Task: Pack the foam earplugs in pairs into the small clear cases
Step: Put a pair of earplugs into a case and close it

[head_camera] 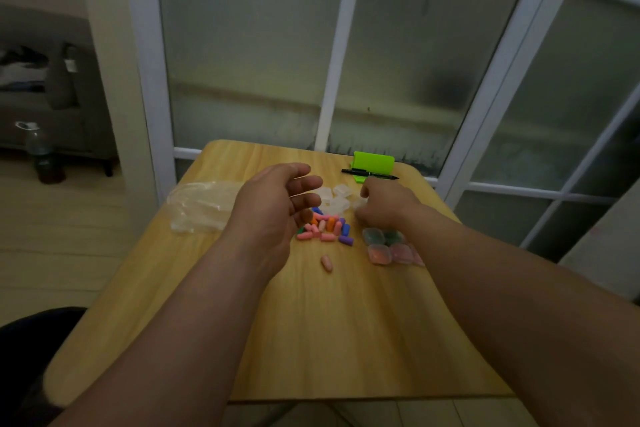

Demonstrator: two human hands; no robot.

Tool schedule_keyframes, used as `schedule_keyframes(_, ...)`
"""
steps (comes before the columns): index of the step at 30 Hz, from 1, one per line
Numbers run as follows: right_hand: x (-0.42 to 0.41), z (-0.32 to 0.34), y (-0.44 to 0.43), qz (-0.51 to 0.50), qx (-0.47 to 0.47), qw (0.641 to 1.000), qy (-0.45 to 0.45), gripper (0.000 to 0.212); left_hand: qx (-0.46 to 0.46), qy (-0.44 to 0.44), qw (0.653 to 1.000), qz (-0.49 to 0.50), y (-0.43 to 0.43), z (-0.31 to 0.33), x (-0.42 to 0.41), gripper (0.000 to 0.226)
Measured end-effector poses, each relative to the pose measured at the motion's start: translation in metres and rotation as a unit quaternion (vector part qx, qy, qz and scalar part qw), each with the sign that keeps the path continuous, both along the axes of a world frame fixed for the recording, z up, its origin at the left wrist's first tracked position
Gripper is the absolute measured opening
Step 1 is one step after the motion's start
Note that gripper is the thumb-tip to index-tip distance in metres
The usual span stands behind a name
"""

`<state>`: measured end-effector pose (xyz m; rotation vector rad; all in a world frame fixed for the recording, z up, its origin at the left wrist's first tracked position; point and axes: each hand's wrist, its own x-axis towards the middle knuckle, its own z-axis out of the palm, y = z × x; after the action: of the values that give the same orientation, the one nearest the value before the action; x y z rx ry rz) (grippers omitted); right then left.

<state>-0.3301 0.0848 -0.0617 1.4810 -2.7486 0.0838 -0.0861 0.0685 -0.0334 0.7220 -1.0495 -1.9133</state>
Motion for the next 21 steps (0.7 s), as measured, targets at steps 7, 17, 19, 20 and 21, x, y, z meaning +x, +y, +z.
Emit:
schedule_keyframes(7, 0.016, 0.023, 0.046, 0.033, -0.143, 0.986, -0.080, 0.039, -0.028, -0.057, 0.998, -0.028, 0.014, -0.003, 0.008, 0.021)
schedule_keyframes(17, 0.130, 0.017, 0.151, 0.162, -0.360, 0.887, -0.240, 0.027, -0.072, -0.108, 0.967, -0.221, 0.058, -0.015, 0.029, 0.039)
schedule_keyframes(19, 0.139, 0.010, 0.158, 0.176, -0.355, 0.885, -0.243, 0.023, -0.071, -0.088, 0.964, -0.243, 0.061, -0.019, 0.034, 0.036)
schedule_keyframes(20, 0.141, 0.006, 0.160, 0.179, -0.351, 0.885, -0.249, 0.024, -0.071, -0.080, 0.963, -0.246, 0.062, -0.022, 0.036, 0.033)
schedule_keyframes(21, 0.142, 0.003, 0.163, 0.183, -0.346, 0.884, -0.256, 0.026, -0.068, -0.075, 0.964, -0.244, 0.063, -0.025, 0.038, 0.031)
